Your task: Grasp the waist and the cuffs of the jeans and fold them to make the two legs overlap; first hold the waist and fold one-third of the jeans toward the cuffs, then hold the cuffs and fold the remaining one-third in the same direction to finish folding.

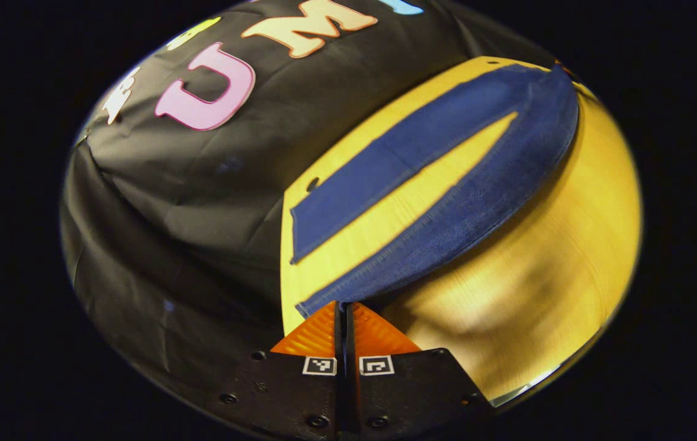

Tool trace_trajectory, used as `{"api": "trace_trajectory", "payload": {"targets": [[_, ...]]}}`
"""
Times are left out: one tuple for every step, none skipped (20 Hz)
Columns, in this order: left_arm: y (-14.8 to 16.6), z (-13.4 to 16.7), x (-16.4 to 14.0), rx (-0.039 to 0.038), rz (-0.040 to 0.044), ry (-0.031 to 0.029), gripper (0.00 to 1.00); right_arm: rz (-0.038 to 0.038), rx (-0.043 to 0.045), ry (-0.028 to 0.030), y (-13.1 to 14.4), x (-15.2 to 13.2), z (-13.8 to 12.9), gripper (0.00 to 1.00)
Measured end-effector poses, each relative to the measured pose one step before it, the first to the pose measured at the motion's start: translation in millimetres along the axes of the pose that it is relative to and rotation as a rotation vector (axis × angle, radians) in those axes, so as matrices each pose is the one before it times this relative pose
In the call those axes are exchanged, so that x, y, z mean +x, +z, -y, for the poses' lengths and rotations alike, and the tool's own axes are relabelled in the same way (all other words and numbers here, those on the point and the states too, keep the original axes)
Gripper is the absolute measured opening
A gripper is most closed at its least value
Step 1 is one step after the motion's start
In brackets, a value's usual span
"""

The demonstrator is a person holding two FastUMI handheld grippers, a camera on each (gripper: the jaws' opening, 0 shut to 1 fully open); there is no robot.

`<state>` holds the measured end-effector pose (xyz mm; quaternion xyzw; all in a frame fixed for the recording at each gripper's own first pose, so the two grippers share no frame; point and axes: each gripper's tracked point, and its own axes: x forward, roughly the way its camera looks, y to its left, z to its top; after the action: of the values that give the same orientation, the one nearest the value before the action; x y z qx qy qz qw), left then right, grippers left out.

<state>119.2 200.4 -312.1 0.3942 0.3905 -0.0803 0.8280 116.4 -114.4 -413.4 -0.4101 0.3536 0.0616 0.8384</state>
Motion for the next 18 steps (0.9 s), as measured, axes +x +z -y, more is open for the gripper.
{"api": "trace_trajectory", "payload": {"targets": [[14.02,-8.22,9.37,-0.00883,0.00599,0.01681,0.0,0.0174,0.04309,-0.02231,8.41,6.48,7.7,0.03],[13.33,-7.27,8.72,-0.00746,0.00987,0.02222,0.0,0.01222,0.04945,-0.02016,11.7,6.69,8.18,0.03],[11.54,-5.91,8.82,-0.0223,-0.00632,0.01388,0.0,0.00785,0.0513,-0.01852,7.31,8.73,4.96,0.03],[8.54,-3.31,9.05,-0.04692,0.00265,0.01201,0.0,0.00519,0.0549,-0.01427,6.26,10.22,3.24,0.02],[10.92,-1.59,9.17,-0.06013,0.00129,0.00913,0.0,0.00956,0.0566,-0.01181,8.97,9.7,1.02,0.03],[11.17,-4.34,11.03,-0.05862,0.00463,0.01064,0.0,0.00657,0.05587,-0.01131,6.83,11.76,0.16,0.03],[12.71,-2.72,12.06,-0.04889,0.00671,0.01431,0.0,0.00779,0.04726,-0.01091,5.01,12.4,-0.32,0.02],[12.62,-1.91,8.42,-0.02992,0.00074,0.01215,0.0,0.0032,0.04053,-0.00756,5.63,12.09,-1.59,0.01],[15.56,0.82,12.0,-0.0247,0.01432,0.00912,0.0,0.0083,0.03186,-0.00523,4.35,12.65,-1.92,0.02],[13.09,0.67,9.42,-0.01678,0.00436,0.0068,0.0,0.01098,0.02224,-0.0024,4.67,13.6,-1.55,0.02],[10.18,1.76,13.25,-0.01098,0.00281,0.00428,0.0,0.00214,0.01488,0.00027,2.24,14.58,-1.88,0.02],[8.11,1.96,11.23,-0.01097,0.00782,0.00407,0.0,-0.00131,0.01151,0.00444,2.51,16.16,-2.77,0.02],[8.17,3.98,11.51,-0.01439,-0.00904,-0.00312,0.0,-0.00333,0.00274,0.0055,-1.51,16.35,-3.66,0.02],[4.87,4.73,12.16,-0.01497,0.00172,0.00216,0.0,-0.00323,-0.00252,0.006,-0.87,16.55,-3.0,0.02],[3.5,5.59,13.67,-0.00597,-0.00872,-0.00224,0.0,-0.00099,-0.00128,0.0053,-2.92,14.04,-4.55,0.02],[0.76,4.81,11.3,0.0011,-0.0047,0.00248,0.0,-0.00671,0.00027,0.00916,-2.55,13.66,-5.42,0.01],[2.49,6.98,13.5,0.00746,-0.00474,-0.00523,0.0,0.00213,0.00073,0.00605,-0.09,16.21,-4.56,0.01],[0.17,5.79,10.11,0.0047,-0.0073,-0.00379,0.0,-0.01548,-0.00336,0.00785,-5.06,13.8,-5.11,0.02]]}}
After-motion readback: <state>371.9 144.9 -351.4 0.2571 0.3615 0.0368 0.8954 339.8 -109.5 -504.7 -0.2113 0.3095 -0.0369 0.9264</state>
